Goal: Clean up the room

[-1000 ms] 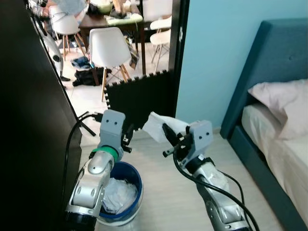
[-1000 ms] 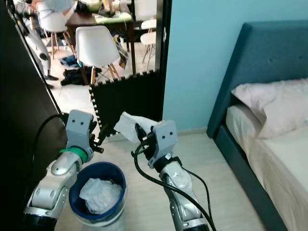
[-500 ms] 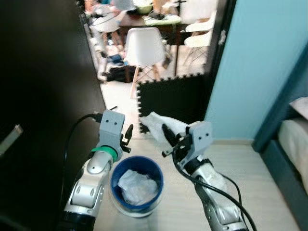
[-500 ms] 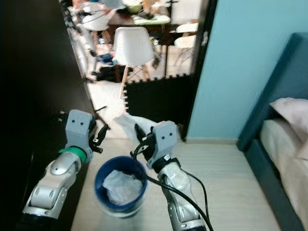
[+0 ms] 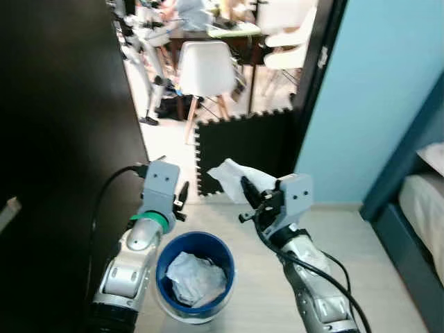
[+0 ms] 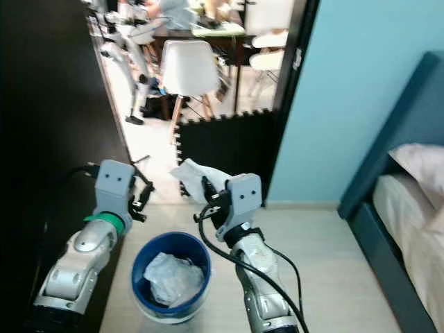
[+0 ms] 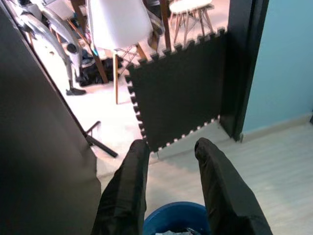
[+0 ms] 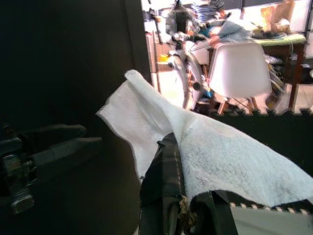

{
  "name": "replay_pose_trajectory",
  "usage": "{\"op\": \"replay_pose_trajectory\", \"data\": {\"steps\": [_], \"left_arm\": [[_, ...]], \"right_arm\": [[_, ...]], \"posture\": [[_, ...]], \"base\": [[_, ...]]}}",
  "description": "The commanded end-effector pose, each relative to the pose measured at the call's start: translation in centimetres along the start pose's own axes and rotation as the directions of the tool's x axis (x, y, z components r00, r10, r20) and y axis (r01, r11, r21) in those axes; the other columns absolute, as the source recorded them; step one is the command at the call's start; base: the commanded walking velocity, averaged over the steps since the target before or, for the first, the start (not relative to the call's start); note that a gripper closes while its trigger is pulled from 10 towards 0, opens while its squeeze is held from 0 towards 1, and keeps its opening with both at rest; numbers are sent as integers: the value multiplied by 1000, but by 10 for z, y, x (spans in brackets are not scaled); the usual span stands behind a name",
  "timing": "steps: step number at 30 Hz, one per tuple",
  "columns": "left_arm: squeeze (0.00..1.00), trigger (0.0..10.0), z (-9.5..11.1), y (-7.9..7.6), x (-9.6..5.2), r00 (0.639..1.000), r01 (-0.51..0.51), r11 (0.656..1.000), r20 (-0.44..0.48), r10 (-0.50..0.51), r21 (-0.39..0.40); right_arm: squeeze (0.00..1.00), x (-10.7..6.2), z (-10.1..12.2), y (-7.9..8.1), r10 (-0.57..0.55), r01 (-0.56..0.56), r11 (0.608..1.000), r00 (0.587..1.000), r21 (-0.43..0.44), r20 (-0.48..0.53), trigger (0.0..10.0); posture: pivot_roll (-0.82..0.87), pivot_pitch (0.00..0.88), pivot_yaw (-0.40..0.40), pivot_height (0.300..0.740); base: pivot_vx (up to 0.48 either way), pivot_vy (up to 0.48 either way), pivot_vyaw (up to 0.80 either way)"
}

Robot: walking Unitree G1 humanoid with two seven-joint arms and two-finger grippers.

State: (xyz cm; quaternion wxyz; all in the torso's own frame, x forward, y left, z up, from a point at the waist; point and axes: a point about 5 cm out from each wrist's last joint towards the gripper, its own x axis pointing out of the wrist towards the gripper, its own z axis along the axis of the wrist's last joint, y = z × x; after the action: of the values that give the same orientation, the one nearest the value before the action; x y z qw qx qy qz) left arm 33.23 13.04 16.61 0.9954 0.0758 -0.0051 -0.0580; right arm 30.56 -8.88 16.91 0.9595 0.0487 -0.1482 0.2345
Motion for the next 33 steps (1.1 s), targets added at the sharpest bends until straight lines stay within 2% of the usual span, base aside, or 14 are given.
{"op": "replay_pose_trajectory", "data": {"steps": [1,9,17,24,28,30,33], "left_arm": [[0,10000,-4,-5,1,1000,11,1000,-24,-11,4],[0,10000,-5,-4,1,1000,6,1000,-30,-6,7],[0,10000,-4,-6,1,1000,12,1000,-24,-12,4],[0,10000,-7,-3,1,999,-5,1000,-45,6,30],[0,10000,-23,6,-1,989,-47,994,-137,60,100],[0,10000,-27,9,-2,985,-53,993,-160,69,107],[0,10000,-42,17,-11,971,-38,990,-227,68,137]], "right_arm": [[0,-3,-3,-3,-18,18,1000,1000,16,-13,10000],[0,-3,-3,-2,-8,8,1000,1000,15,-16,10000],[0,-3,-3,-1,-6,6,1000,1000,17,-15,10000],[0,-4,-8,5,46,-45,998,998,49,-36,10000],[0,-7,-21,12,105,-93,990,988,110,-110,10000],[0,-7,-28,14,134,-119,987,980,103,-149,10000],[0,-3,-51,20,200,-174,978,940,117,-278,10000]], "posture": [[-129,23,87,714],[-129,23,87,714],[-130,22,88,714],[-131,23,90,714],[-125,28,96,714],[-123,30,97,714],[-98,44,97,714]], "base": [[435,0,0],[407,0,0],[0,0,0],[0,0,0],[0,0,0],[0,0,0],[0,0,0]]}}
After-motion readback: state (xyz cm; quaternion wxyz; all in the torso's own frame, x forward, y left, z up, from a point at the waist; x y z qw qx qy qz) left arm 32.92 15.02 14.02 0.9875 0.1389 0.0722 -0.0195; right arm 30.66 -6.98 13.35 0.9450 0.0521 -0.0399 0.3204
